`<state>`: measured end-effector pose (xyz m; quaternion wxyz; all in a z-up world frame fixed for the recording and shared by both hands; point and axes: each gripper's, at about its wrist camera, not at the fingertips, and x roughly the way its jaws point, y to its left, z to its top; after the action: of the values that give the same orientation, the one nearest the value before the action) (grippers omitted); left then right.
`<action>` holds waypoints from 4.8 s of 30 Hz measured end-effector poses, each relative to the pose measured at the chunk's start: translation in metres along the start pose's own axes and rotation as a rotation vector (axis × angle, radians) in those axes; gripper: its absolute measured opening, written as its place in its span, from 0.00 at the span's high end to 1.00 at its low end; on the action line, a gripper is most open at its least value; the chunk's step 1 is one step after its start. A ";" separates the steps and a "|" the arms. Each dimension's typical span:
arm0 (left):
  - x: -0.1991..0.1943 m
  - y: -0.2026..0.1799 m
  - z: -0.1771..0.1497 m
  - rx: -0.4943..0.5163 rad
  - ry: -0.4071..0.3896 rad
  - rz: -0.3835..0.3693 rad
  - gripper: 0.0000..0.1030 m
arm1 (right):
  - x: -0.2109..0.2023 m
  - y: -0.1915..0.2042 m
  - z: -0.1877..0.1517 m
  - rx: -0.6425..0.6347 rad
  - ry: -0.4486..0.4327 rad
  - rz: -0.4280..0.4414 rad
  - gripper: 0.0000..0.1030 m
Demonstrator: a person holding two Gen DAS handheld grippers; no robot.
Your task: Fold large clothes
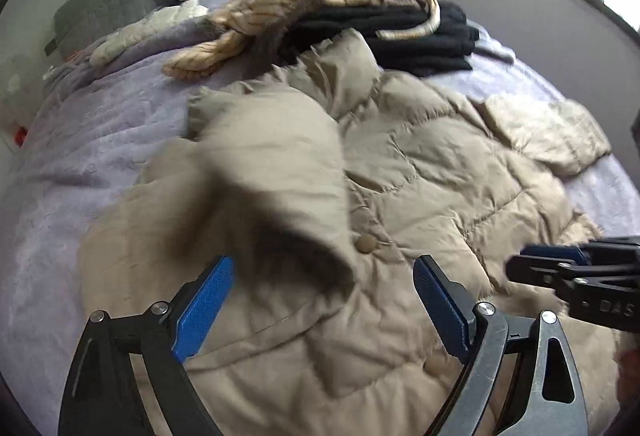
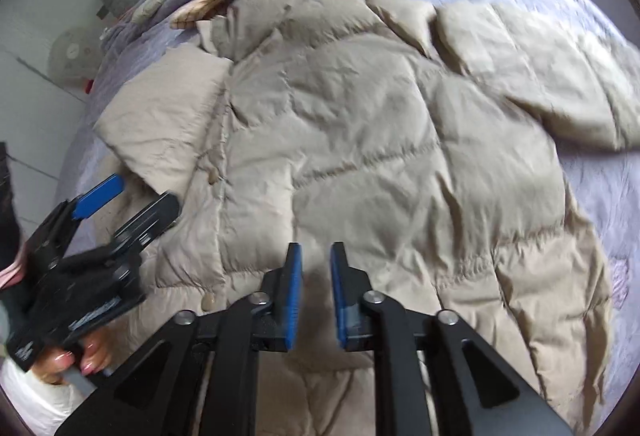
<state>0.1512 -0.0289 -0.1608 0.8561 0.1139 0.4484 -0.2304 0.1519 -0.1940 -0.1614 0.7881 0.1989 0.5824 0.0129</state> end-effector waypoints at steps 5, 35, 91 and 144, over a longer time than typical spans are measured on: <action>-0.025 0.096 -0.005 -0.236 -0.004 0.097 0.11 | -0.015 0.052 0.007 -0.207 -0.076 0.025 0.07; -0.001 0.222 -0.037 -0.523 0.067 0.284 0.11 | -0.032 -0.040 0.036 0.126 -0.113 -0.018 0.57; -0.003 -0.057 -0.012 -0.301 0.252 0.017 0.13 | -0.101 -0.198 -0.054 0.340 -0.045 0.029 0.25; 0.001 -0.077 0.037 -0.320 0.205 0.118 0.13 | -0.085 -0.383 0.100 0.823 -0.346 0.562 0.92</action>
<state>0.1405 -0.1111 -0.1397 0.8253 0.0252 0.5565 -0.0926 0.1355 -0.5982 -0.1854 0.6956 0.6397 0.3247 -0.0393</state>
